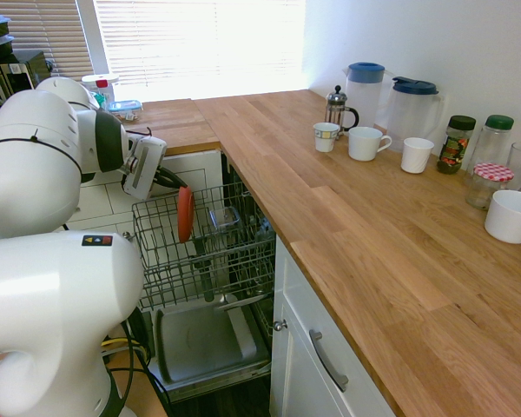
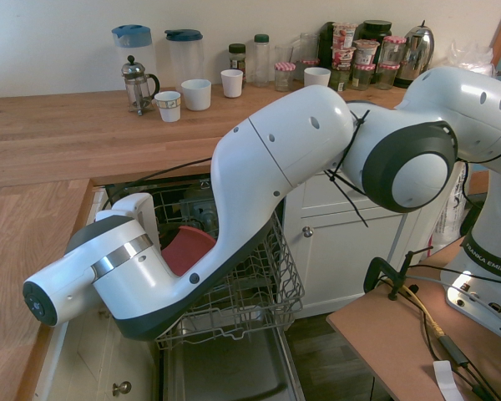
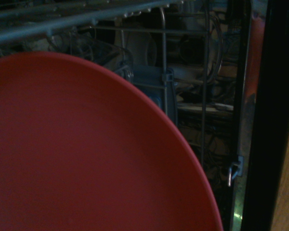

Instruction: Put the plate in the dishwasher

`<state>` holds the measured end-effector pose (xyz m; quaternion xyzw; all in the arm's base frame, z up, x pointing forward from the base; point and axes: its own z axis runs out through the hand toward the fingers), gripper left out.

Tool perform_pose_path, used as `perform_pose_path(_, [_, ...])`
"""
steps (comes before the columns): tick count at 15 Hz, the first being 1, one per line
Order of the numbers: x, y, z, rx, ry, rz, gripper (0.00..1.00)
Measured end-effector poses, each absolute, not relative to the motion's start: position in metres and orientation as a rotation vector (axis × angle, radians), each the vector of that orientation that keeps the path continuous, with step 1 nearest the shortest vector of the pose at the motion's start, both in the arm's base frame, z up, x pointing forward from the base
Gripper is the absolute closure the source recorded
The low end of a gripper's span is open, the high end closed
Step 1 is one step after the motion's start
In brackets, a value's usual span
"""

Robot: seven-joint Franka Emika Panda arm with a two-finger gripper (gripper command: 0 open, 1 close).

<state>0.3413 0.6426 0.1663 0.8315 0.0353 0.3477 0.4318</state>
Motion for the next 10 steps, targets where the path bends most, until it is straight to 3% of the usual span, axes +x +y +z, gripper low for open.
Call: perform_pose_path(10, [0.351, 0.651, 0.12, 2.227, 0.211, 0.853, 1.0])
